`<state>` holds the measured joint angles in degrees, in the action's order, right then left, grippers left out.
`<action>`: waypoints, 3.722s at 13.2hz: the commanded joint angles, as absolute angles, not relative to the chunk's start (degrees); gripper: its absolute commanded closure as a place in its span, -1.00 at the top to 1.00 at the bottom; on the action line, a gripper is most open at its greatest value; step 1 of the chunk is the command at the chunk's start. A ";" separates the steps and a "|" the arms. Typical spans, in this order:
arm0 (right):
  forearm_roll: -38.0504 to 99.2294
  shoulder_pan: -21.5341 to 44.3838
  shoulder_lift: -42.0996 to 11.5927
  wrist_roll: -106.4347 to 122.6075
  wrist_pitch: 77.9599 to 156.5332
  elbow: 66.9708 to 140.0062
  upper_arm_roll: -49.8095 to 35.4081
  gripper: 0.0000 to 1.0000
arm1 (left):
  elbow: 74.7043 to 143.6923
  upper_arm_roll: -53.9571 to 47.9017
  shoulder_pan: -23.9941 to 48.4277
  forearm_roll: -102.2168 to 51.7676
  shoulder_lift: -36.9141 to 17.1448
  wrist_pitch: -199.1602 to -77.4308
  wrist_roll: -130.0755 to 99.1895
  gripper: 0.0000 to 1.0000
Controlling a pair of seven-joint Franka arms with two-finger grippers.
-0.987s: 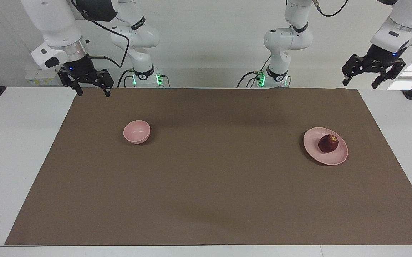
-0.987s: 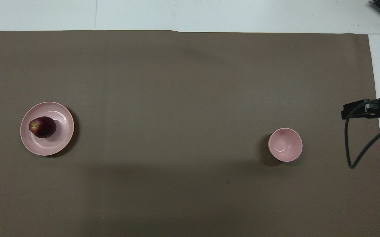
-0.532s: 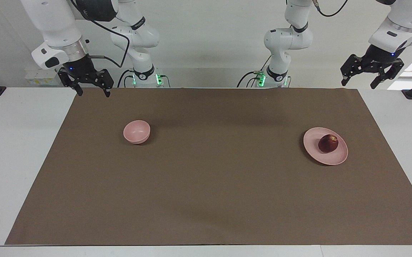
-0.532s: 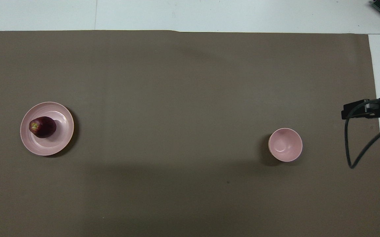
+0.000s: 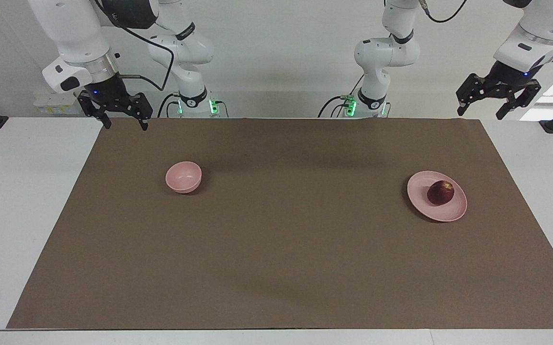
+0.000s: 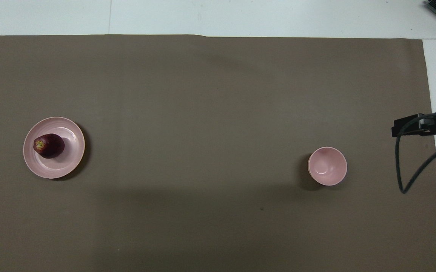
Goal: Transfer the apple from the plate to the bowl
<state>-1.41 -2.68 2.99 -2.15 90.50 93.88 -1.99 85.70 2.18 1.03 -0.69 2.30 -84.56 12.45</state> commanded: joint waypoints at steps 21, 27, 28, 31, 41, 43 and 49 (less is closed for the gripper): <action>21.50 4.31 -4.30 -27.32 104.50 106.44 -2.90 1.00 | 127.43 2.72 -5.45 -2.55 -5.97 -141.75 16.52 1.00; 27.59 6.50 -5.45 -37.43 106.34 106.61 -2.90 1.00 | 127.97 2.81 -5.10 -2.55 -6.06 -142.56 16.61 -0.79; 27.68 7.46 -5.54 -38.57 106.52 106.52 -2.90 1.00 | 127.62 2.73 -5.10 -2.55 -6.24 -142.47 16.61 -0.97; 30.75 8.43 -5.98 -41.57 107.40 106.52 -2.90 1.00 | 126.04 2.55 -4.92 -2.55 -5.72 -142.65 16.52 -0.99; 41.47 12.83 -10.10 -50.62 113.46 106.17 -2.90 1.00 | 124.28 2.20 8.24 -22.91 1.67 -136.14 12.24 -0.98; 42.18 14.24 -12.03 -53.51 115.04 105.38 -2.90 1.00 | 123.23 1.50 11.67 -25.04 0.97 -137.28 6.18 -0.98; 49.82 18.01 -15.29 -56.69 121.46 104.24 -2.90 1.00 | 123.40 -4.21 17.23 -41.03 1.41 -141.94 2.73 -0.99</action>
<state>47.19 17.52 -13.80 -55.48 120.23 105.84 -2.94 123.49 -2.96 16.49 -38.05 1.12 -140.20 3.84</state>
